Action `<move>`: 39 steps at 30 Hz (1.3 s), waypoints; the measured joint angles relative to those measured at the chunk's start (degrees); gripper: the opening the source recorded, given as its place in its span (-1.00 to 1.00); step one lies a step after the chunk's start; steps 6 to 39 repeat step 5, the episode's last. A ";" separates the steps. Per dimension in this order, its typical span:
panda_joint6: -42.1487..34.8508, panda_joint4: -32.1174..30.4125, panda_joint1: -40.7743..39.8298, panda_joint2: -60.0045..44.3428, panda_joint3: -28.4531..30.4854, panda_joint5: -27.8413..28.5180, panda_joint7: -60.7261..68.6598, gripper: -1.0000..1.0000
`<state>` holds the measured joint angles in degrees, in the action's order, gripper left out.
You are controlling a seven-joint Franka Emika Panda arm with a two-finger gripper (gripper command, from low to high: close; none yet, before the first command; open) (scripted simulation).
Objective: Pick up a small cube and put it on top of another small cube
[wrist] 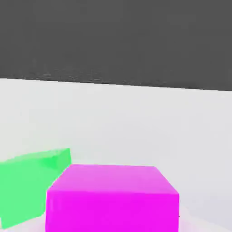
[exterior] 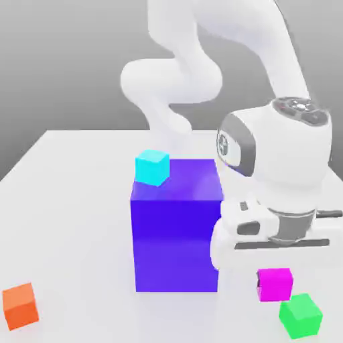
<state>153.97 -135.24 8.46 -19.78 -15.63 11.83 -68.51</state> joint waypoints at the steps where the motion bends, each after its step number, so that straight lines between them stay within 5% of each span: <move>1: 0.00 0.00 0.00 0.00 0.00 0.00 0.00 1.00; 39: 0.00 0.00 0.00 0.00 0.00 0.00 0.00 1.00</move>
